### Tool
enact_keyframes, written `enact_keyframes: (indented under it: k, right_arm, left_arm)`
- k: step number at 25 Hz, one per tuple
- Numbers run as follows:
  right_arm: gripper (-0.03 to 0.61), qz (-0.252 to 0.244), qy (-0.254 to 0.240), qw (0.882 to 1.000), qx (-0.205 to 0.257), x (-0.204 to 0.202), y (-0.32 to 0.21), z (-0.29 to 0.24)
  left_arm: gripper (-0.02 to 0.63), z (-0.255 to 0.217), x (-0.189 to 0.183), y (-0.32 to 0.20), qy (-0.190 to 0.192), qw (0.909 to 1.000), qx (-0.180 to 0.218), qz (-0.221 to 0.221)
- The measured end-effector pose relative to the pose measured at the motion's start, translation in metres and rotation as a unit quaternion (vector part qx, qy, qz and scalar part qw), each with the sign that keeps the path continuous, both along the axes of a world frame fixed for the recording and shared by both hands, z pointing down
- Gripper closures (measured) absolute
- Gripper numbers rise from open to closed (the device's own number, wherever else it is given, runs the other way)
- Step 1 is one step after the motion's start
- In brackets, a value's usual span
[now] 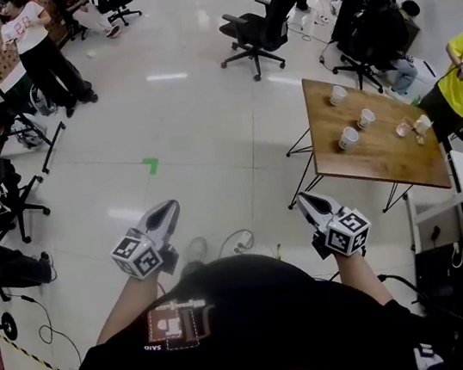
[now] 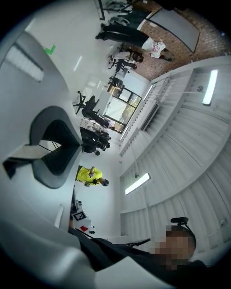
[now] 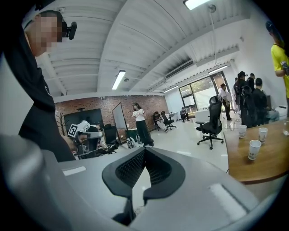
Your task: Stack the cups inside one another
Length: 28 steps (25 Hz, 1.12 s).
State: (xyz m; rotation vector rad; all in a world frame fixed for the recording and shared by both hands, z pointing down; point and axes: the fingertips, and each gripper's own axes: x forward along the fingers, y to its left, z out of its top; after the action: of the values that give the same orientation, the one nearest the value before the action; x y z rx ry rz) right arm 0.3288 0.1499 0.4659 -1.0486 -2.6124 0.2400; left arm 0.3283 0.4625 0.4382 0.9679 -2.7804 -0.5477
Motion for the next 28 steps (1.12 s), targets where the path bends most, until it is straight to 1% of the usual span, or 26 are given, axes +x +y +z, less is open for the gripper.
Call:
enact_keyframes:
  k: [3, 6, 9, 13, 16, 20, 23, 25, 28]
  right_arm:
    - [0.565, 0.008, 0.000, 1.000, 0.005, -0.047, 0.010, 0.005]
    - [0.565, 0.016, -0.015, 1.000, 0.015, -0.108, 0.029, -0.004]
    - [0.565, 0.036, -0.024, 0.999, 0.008, -0.170, 0.049, -0.014]
    - [0.565, 0.053, -0.028, 0.998, 0.011, -0.230, 0.071, -0.026]
    - [0.565, 0.066, -0.022, 0.998, 0.005, -0.265, 0.073, -0.028]
    - [0.565, 0.079, -0.013, 0.997, 0.001, -0.312, 0.064, -0.022]
    - [0.565, 0.077, -0.009, 0.997, -0.002, -0.355, 0.046, -0.014]
    - [0.565, 0.065, -0.008, 0.998, -0.006, -0.386, 0.029, -0.008]
    - [0.565, 0.039, -0.014, 0.999, -0.014, -0.442, 0.000, -0.006]
  left_arm:
    - [0.614, 0.006, -0.049, 0.011, 0.001, 1.0000, 0.002, 0.006]
    - [0.614, 0.007, -0.118, 0.033, -0.014, 0.9997, 0.003, 0.019]
    - [0.614, 0.012, -0.188, 0.055, -0.019, 0.9990, -0.008, 0.041]
    - [0.614, 0.005, -0.267, 0.070, -0.022, 0.9959, -0.031, 0.082]
    - [0.614, -0.006, -0.316, 0.066, -0.024, 0.9947, -0.028, 0.096]
    - [0.614, -0.004, -0.364, 0.053, -0.003, 0.9948, -0.010, 0.101]
    - [0.614, 0.001, -0.398, 0.032, -0.001, 0.9941, -0.018, 0.107]
    - [0.614, 0.002, -0.422, 0.016, -0.008, 0.9950, -0.024, 0.097]
    - [0.614, -0.002, -0.465, -0.009, -0.021, 0.9974, -0.027, 0.064]
